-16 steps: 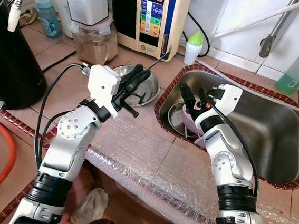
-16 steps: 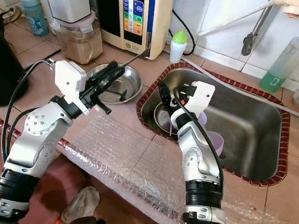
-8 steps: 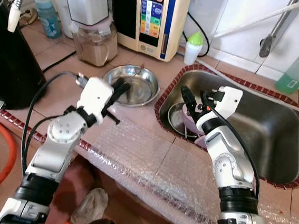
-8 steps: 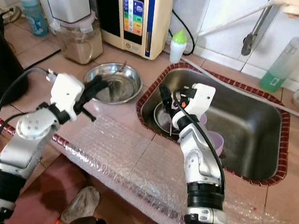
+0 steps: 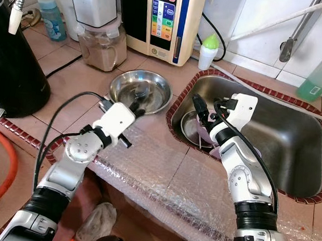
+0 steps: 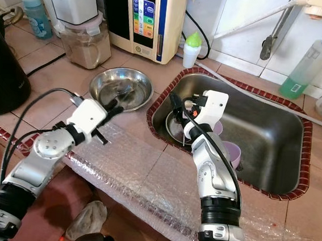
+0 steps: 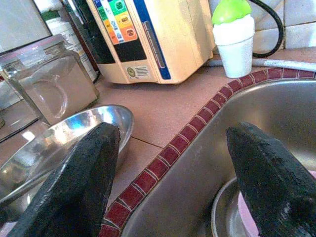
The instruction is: Kitchen organization
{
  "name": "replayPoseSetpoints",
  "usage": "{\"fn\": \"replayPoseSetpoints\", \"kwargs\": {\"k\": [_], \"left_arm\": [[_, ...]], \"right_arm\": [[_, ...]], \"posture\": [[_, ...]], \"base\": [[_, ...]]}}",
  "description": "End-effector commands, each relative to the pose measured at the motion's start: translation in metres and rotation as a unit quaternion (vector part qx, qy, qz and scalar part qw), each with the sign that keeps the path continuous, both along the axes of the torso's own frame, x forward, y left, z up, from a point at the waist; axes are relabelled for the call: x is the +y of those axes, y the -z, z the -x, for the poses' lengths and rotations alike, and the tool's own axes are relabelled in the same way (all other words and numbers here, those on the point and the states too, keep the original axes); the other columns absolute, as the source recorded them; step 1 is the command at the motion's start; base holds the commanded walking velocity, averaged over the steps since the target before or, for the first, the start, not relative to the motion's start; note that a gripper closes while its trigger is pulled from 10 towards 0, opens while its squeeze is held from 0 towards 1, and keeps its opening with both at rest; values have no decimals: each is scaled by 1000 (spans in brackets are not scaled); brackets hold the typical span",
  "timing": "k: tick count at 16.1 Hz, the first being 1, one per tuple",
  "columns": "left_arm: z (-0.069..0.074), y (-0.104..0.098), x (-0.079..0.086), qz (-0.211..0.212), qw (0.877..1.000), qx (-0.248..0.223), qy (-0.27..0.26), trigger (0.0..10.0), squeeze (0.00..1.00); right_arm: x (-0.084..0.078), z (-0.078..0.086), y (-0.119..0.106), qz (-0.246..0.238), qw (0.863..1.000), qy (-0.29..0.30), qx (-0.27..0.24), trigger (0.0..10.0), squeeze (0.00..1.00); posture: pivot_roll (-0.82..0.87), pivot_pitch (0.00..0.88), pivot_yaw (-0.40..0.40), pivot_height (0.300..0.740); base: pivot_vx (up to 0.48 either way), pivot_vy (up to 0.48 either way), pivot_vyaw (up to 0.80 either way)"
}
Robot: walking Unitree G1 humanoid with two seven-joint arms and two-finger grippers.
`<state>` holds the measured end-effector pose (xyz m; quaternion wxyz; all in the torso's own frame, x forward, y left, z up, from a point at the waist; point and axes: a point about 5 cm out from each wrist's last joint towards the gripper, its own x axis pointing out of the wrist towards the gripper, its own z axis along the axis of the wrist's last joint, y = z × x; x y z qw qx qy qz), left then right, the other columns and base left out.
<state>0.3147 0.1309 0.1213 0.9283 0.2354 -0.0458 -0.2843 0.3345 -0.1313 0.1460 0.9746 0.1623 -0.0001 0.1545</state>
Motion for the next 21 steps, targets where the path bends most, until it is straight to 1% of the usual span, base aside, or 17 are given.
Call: {"fn": "replayPoseSetpoints", "kwargs": {"k": [1,2,3,4,5,6,7,8,10,13,15,16,17,18,20,21], "left_arm": [[-4,-5,-2,-9,1000,-19,-2,10000,1000],[-6,-12,-1,7,999,-37,-10,10000,1000],[-6,-18,-1,8,998,-59,-17,10000,1000],[-6,-20,-1,5,998,-66,-18,10000,1000],[-6,-21,1,6,997,-72,-28,10000,706],[-7,-21,7,7,996,-75,-45,3294,0],[-7,-19,9,18,996,-68,-50,0,0],[-7,-19,10,20,996,-65,-50,0,0],[-7,-22,11,20,996,-75,-50,0,0],[-7,-30,13,50,993,-90,-63,0,0],[-8,-40,17,90,986,-109,-84,0,0],[-9,-46,22,110,981,-125,-100,0,0],[-9,-49,23,115,979,-132,-105,0,0],[-10,-57,29,130,973,-150,-120,0,0],[-10,-59,32,136,971,-151,-126,0,0],[-9,-59,33,136,972,-144,-127,1412,0]], "right_arm": [[-1,1,1,8,1000,3,-2,10000,0],[-1,2,1,8,1000,4,-1,10000,0],[-1,2,2,8,1000,5,-1,10000,0],[-1,2,2,8,1000,5,-1,10000,0],[-2,2,2,8,1000,6,-1,10000,0],[-2,2,2,8,1000,7,-1,10000,0],[-2,2,2,9,1000,8,-1,10000,0],[-2,1,2,9,1000,9,-1,10000,0],[-3,1,2,11,1000,10,-1,10000,0],[-4,0,2,12,1000,11,-1,10000,0],[-4,0,2,14,1000,12,-1,10000,0],[-5,0,2,15,1000,13,-1,10000,0],[-5,0,2,15,1000,13,-1,10000,0],[-5,0,2,16,1000,14,-1,10000,0],[-4,0,3,16,1000,14,-1,10000,0],[-5,0,2,16,1000,15,-1,10000,0]], "posture": [[-14,34,11,740],[-14,34,11,740],[-16,33,15,740],[-16,33,15,740],[-13,33,17,740],[-12,33,15,740],[-13,33,15,740],[-12,34,13,740],[-11,33,12,740],[-14,33,11,740],[-15,34,9,740],[-15,35,10,740],[-14,37,10,740],[-14,38,10,740],[-14,39,12,740],[-15,39,14,740]], "base": [[0,0,0],[0,0,0],[0,0,0],[0,0,0],[0,0,0],[0,0,0],[0,0,0],[0,0,0],[0,0,0],[0,0,0],[0,0,0],[0,0,0],[0,0,0],[0,0,0],[0,0,0],[0,0,0]]}}
